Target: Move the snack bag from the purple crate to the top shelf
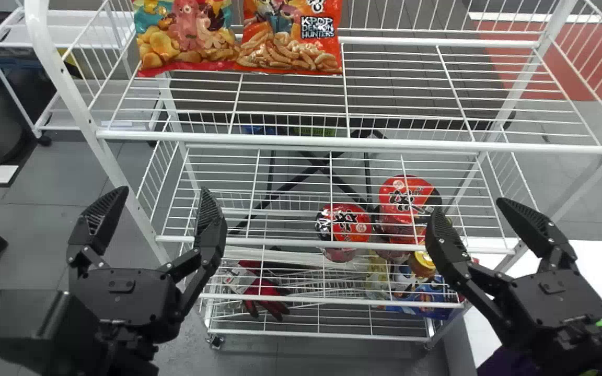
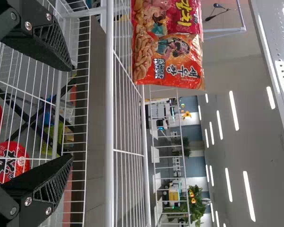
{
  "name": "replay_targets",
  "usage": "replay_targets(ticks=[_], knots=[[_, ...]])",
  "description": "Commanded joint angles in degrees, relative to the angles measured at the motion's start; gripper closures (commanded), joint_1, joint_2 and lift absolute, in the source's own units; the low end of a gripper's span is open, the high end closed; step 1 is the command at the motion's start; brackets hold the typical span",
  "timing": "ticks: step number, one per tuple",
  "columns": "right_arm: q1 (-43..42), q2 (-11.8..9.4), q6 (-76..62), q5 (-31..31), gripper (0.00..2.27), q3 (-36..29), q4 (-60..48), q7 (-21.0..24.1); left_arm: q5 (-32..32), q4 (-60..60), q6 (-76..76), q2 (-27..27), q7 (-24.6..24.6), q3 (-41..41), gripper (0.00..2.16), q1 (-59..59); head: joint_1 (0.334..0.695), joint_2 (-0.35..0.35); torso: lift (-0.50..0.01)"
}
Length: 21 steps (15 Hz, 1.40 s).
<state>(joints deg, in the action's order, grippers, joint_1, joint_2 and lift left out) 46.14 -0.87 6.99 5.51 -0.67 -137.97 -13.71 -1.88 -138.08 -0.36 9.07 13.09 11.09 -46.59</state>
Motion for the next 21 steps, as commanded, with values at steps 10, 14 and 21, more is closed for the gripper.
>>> replay_targets(ticks=[10, 14, 21], knots=[[-0.2, -0.1, -0.5, -1.3, 0.17, 0.8, -0.1, 0.0, 0.0, 0.1, -0.9, 0.1, 0.2, 0.0, 0.15, -0.1, 0.695, 0.002, -0.264], [-0.3, -0.1, -0.5, -1.6, 0.17, 0.9, -0.2, 0.0, 0.0, 0.0, -1.4, 0.1, 0.2, -0.1, 0.15, -0.2, 0.695, 0.012, -0.28], [0.4, -0.1, -1.6, -1.3, 0.18, 0.5, -0.5, 0.8, 0.0, 0.3, -1.8, 0.1, 0.1, 0.1, 0.15, -0.3, 0.695, 0.005, -0.308]])
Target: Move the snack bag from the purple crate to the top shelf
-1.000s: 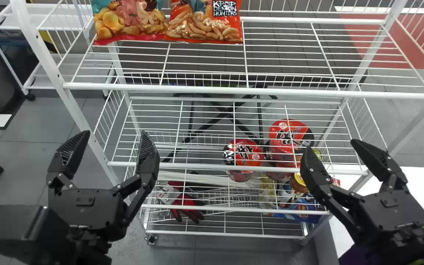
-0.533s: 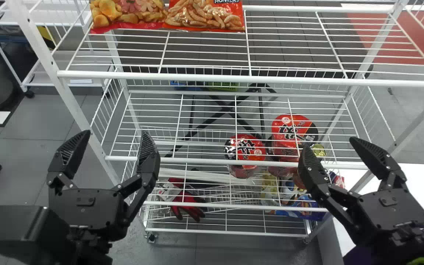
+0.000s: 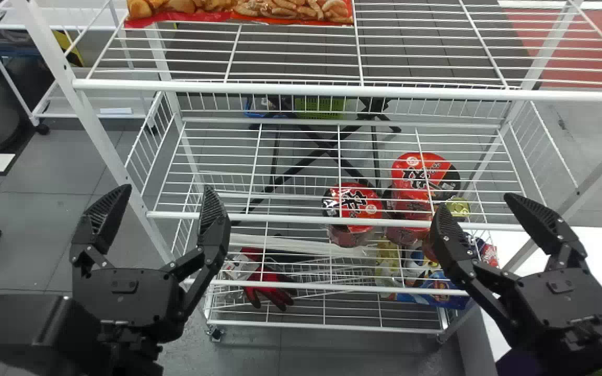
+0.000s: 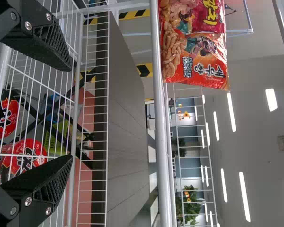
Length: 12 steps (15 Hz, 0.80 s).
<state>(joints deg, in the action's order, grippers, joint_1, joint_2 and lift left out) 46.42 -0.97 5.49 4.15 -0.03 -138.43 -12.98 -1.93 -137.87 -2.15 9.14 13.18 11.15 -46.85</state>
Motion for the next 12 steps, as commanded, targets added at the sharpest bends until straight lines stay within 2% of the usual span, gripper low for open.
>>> replay_targets(ticks=[1, 12], knots=[[0.3, 0.1, -0.4, 0.2, 0.18, -0.2, 0.0, 0.1, 0.0, 0.1, 0.0, 0.0, 0.0, 0.0, 0.15, 0.0, 0.695, 0.004, -0.312], [1.4, 0.4, 0.1, 0.5, 0.18, -2.3, -1.3, 0.5, 0.3, 3.0, -2.1, -0.2, 0.0, -0.3, 0.15, 0.8, 0.695, -0.017, -0.356]])
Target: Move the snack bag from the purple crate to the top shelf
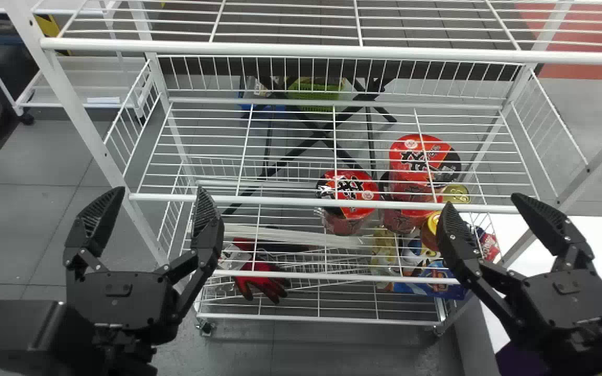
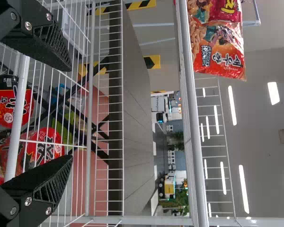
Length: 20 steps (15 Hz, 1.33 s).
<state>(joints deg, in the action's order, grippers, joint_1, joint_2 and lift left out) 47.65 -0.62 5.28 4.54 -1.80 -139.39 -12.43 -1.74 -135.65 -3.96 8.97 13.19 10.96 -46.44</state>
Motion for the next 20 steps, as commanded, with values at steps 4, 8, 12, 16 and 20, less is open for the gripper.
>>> replay_targets(ticks=[4, 8, 12, 16, 20], knots=[[0.3, 0.1, 1.4, 0.0, 0.18, -0.8, -0.5, 0.0, 0.3, 0.9, -0.5, -0.1, 0.0, -0.2, 0.15, 0.7, 0.695, -0.028, -0.372], [0.3, 0.1, 2.1, -0.1, 0.17, -0.8, -0.8, 0.0, 0.3, 0.9, -0.5, -0.1, 0.0, -0.1, 0.15, 0.8, 0.695, -0.029, -0.388], [0.4, 0.1, 2.1, 0.0, 0.17, -0.9, -1.2, 0.0, -0.2, 0.8, -0.3, 0.0, 0.3, 0.1, 0.15, 0.7, 0.695, -0.03, -0.404], [0.8, 0.0, 2.2, 0.1, 0.17, -1.3, -1.8, 0.0, -0.2, 0.5, -0.5, 0.1, 0.3, 0.3, 0.15, 0.4, 0.695, -0.032, -0.42], [1.1, 0.1, 2.8, 0.3, 0.17, -1.5, -2.0, 0.0, -0.3, 0.4, -0.6, 0.1, 0.3, 0.3, 0.15, 0.1, 0.695, -0.037, -0.437]])
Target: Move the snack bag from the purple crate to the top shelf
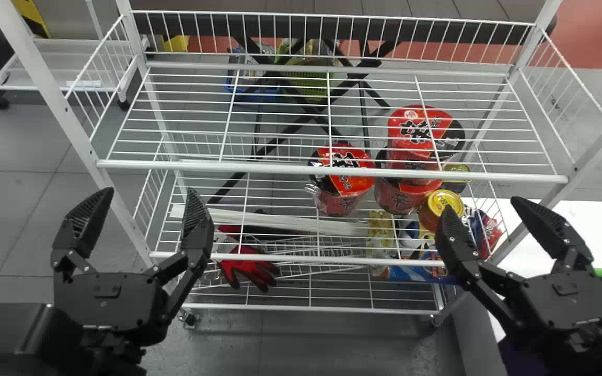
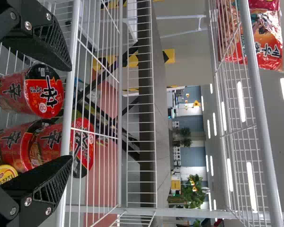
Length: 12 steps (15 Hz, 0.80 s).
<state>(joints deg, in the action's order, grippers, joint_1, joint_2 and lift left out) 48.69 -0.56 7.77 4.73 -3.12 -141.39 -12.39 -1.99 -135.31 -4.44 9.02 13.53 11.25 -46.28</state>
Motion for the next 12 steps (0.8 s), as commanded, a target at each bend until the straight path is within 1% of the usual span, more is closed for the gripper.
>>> replay_targets(ticks=[1, 3, 4, 8, 12], knots=[[0.1, 0.0, 0.3, 0.2, 0.17, -0.2, 0.0, 0.0, 0.0, 0.0, -0.2, 0.0, 0.0, 0.0, 0.15, -0.1, 0.695, -0.038, -0.44], [0.1, 0.0, 0.5, 0.2, 0.17, -0.1, 0.0, -0.1, 0.0, 0.0, -1.0, 0.0, 0.0, 0.0, 0.15, -0.4, 0.695, -0.04, -0.449], [0.2, -0.1, 0.1, 1.2, 0.17, -0.6, 0.1, -1.1, 0.0, 0.0, -1.4, 0.0, 0.0, 0.0, 0.15, -0.6, 0.695, -0.04, -0.452], [0.6, 0.0, 0.5, 3.0, 0.17, -1.6, -0.3, -1.3, 0.0, 0.3, -2.3, -0.1, 0.1, 0.0, 0.15, -0.8, 0.695, -0.04, -0.449], [1.1, 0.5, 8.9, 1.2, 0.17, -2.6, -4.7, -0.1, 0.0, 0.7, -2.6, -0.1, 0.1, 0.0, 0.15, -0.7, 0.695, -0.052, -0.449]])
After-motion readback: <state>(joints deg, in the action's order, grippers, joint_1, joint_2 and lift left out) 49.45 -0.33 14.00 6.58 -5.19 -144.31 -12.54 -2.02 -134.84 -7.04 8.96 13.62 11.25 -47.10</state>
